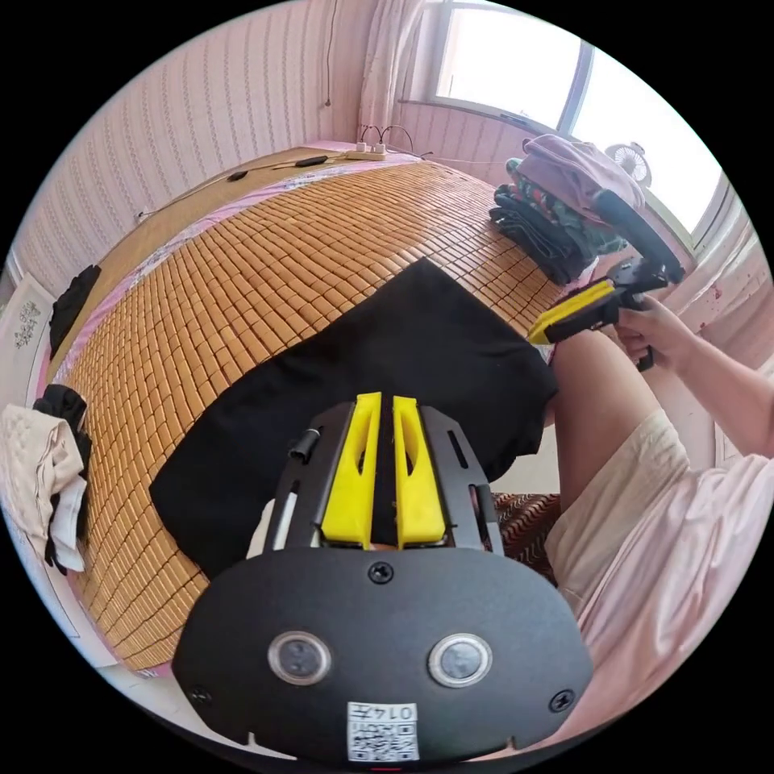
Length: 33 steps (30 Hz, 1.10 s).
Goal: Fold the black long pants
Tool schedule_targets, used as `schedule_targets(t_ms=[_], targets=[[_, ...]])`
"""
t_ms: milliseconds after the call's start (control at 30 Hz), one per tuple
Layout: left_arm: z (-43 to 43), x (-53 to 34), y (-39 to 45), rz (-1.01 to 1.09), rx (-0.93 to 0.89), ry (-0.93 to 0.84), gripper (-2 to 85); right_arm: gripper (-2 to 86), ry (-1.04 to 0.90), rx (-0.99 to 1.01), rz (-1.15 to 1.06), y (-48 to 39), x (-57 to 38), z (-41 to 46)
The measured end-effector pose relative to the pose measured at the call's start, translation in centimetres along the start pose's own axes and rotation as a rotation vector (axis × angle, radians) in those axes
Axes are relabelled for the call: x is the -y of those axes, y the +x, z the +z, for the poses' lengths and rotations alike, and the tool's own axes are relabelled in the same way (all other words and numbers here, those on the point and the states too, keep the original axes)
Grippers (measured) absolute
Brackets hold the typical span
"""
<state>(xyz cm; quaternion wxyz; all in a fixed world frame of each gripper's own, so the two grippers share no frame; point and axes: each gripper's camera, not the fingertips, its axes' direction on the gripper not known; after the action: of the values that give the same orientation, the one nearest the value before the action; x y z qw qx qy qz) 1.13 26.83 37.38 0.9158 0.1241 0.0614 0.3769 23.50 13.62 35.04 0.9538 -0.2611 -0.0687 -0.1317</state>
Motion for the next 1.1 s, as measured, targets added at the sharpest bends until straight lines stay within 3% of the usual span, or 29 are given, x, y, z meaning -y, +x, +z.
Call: schedule_targets(t_ms=[200,333,467,567,700,900,1100], targets=[[3.1,11.7,1.1,0.078,-0.12,-0.025,5.1,10.3,-0.095,0.078,0.065,5.5,-2.3,1.0],[7.1,19.0,2.8,0.105,-0.089,-0.166,7.5,10.2,-0.13,0.089,0.061,7.6,-2.4,1.0],[9.6,23.2,2.5,0.022,-0.115,-0.233,9.4,8.3,-0.267,0.142,0.041,10.1,-2.7,2.2],[12.3,25.1,1.9,-0.021,-0.146,-0.381,9.6,5.6,-0.315,0.172,0.012,11.4,-3.2,2.1],[14.0,25.9,1.1,-0.015,-0.206,-0.49,4.0,2.4,-0.311,0.228,-0.031,13.2,-4.3,0.9],[11.3,27.7,0.1,-0.001,-0.176,-0.358,-0.7,1.1,-0.078,0.38,-0.037,16.9,-7.2,-4.7],[6.5,31.2,-0.5,-0.032,-0.386,-0.14,-1.0,1.0,0.185,0.38,0.003,21.2,-11.9,-13.7]])
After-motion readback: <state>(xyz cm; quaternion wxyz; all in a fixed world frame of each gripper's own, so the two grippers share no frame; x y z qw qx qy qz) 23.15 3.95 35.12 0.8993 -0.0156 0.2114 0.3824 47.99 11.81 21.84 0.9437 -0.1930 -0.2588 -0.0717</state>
